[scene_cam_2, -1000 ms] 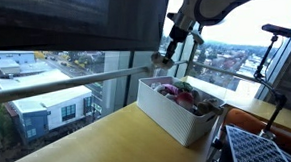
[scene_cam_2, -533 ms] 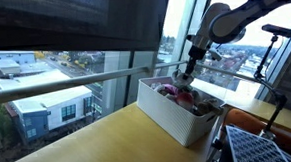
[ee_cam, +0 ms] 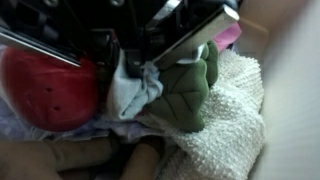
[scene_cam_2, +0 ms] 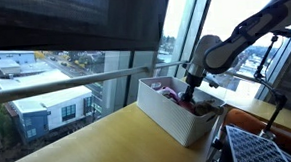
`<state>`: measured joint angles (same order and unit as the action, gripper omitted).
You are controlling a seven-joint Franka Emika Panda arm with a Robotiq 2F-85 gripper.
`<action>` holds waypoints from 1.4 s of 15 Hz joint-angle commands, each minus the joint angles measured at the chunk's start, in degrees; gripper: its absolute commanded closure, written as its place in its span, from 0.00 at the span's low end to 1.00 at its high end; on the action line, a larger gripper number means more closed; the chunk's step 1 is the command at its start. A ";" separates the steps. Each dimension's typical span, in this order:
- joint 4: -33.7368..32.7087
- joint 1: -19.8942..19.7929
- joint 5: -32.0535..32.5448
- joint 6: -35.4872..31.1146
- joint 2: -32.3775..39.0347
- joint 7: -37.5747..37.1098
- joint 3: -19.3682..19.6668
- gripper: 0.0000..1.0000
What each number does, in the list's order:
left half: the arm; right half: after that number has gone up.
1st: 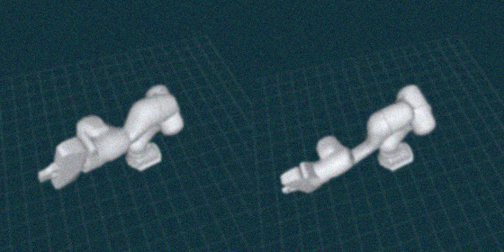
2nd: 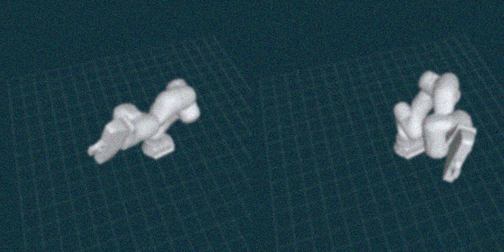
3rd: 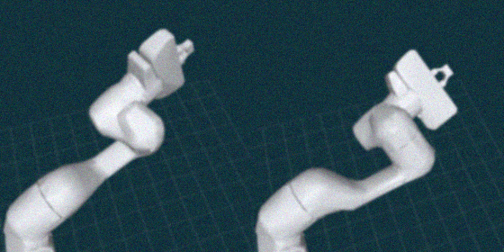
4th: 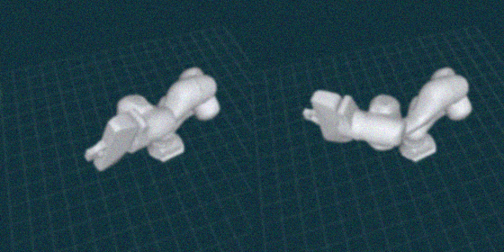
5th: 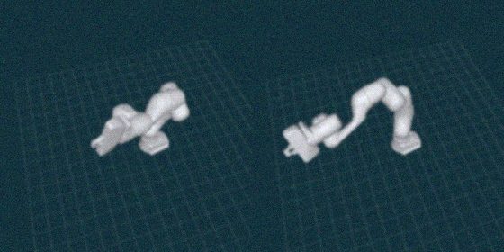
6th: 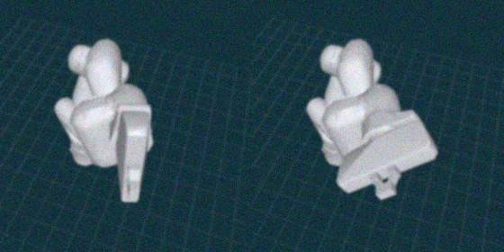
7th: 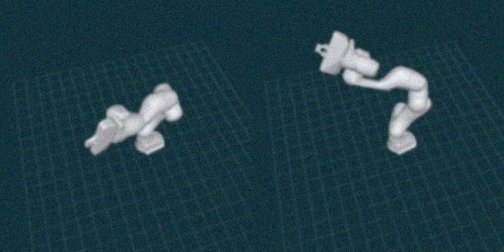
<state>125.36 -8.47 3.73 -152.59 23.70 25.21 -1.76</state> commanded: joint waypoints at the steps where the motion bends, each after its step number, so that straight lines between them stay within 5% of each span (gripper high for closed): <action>1: 2.36 -1.21 -0.49 0.48 -3.62 0.18 -0.11 0.53; 8: 8.29 2.73 -0.10 3.31 -20.72 -6.57 0.22 0.02; 14: 9.10 8.37 1.14 5.29 -30.39 -18.95 -0.91 0.00; 21: 7.38 8.49 0.31 5.57 -27.36 -15.64 0.53 0.00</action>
<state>132.84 -0.51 3.95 -147.20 -3.64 9.65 -1.73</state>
